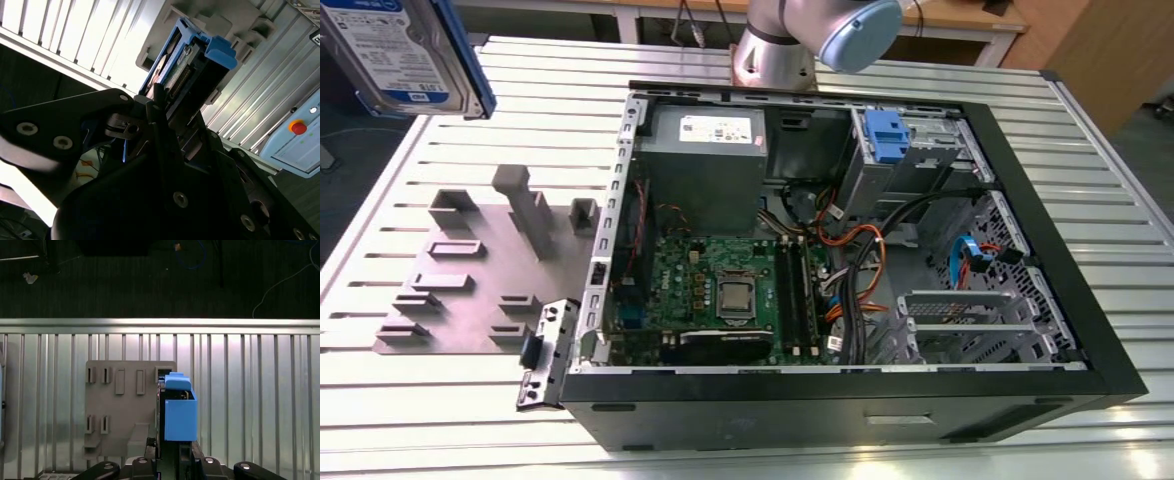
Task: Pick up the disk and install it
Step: 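Pick up the disk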
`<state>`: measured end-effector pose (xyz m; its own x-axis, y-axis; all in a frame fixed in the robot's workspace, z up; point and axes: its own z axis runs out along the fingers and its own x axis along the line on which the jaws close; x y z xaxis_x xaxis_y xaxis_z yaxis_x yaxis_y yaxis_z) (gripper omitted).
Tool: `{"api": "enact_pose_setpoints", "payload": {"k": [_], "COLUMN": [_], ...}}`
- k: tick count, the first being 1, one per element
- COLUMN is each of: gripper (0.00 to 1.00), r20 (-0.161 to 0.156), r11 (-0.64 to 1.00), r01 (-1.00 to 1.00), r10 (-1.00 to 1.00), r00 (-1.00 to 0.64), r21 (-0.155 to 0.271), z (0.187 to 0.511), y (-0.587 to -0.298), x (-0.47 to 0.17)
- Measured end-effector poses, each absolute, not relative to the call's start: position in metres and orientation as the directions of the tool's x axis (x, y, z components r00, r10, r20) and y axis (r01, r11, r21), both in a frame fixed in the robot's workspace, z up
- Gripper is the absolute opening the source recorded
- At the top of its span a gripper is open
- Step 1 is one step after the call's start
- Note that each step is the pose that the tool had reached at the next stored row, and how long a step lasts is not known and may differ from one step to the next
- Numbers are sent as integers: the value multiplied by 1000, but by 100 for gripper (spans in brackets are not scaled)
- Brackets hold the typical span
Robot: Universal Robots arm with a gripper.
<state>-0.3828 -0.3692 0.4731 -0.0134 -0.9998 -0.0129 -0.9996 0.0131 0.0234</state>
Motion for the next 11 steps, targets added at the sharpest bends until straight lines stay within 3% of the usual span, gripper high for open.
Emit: {"api": "enact_pose_setpoints", "payload": {"k": [11], "gripper": [35], "r20": [-13], "r11": [13], "r01": [-1000], "r10": [-1000], "r00": [-13], "r21": [23], "z": [473], "y": [-369], "x": [-367]}}
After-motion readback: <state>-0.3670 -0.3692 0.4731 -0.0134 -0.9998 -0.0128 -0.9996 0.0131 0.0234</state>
